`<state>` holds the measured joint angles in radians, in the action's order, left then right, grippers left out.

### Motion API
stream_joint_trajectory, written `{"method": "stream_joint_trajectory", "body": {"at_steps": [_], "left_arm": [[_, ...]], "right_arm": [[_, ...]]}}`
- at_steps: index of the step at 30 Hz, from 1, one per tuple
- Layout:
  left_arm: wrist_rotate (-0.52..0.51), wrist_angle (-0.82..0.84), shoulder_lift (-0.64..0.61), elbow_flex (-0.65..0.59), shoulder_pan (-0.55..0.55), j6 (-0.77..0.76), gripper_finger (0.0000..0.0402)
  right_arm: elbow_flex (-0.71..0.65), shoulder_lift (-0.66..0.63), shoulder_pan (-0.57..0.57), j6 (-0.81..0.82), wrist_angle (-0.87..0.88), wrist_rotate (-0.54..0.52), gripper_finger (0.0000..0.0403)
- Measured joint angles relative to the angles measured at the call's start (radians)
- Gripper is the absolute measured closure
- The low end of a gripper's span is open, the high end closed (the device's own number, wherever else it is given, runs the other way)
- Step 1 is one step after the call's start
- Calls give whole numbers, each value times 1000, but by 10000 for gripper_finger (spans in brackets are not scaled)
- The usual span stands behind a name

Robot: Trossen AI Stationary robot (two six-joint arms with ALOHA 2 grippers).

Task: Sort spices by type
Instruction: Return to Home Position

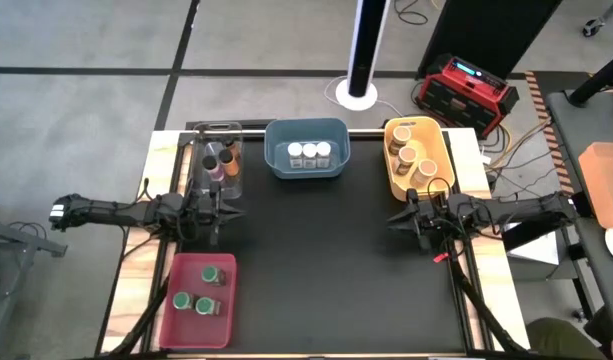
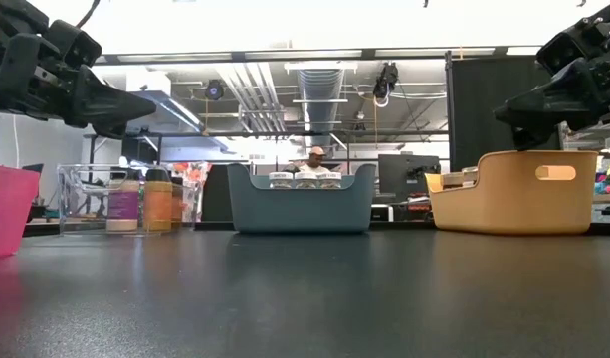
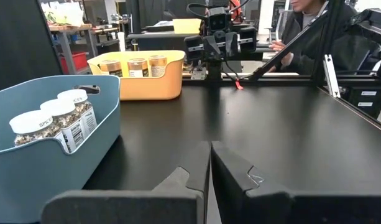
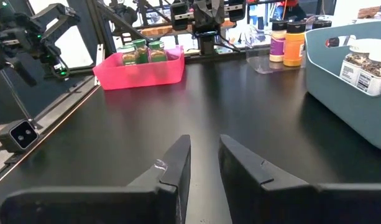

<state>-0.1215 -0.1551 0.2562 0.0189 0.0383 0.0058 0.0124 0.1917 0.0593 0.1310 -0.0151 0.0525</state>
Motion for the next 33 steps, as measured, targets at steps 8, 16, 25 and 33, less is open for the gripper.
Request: {"method": "stream_joint_trajectory", "body": {"at_steps": [8, 16, 25, 33], "left_arm": [[0, 0, 0, 0, 0, 0, 402], [0, 0, 0, 0, 0, 0, 402], [0, 0, 0, 0, 0, 0, 402], [0, 0, 0, 0, 0, 0, 402]], "right_arm": [[0, 0, 0, 0, 0, 0, 335], [0, 0, 0, 0, 0, 0, 317], [0, 0, 0, 0, -1, 0, 305], [0, 0, 0, 0, -1, 0, 323]]}}
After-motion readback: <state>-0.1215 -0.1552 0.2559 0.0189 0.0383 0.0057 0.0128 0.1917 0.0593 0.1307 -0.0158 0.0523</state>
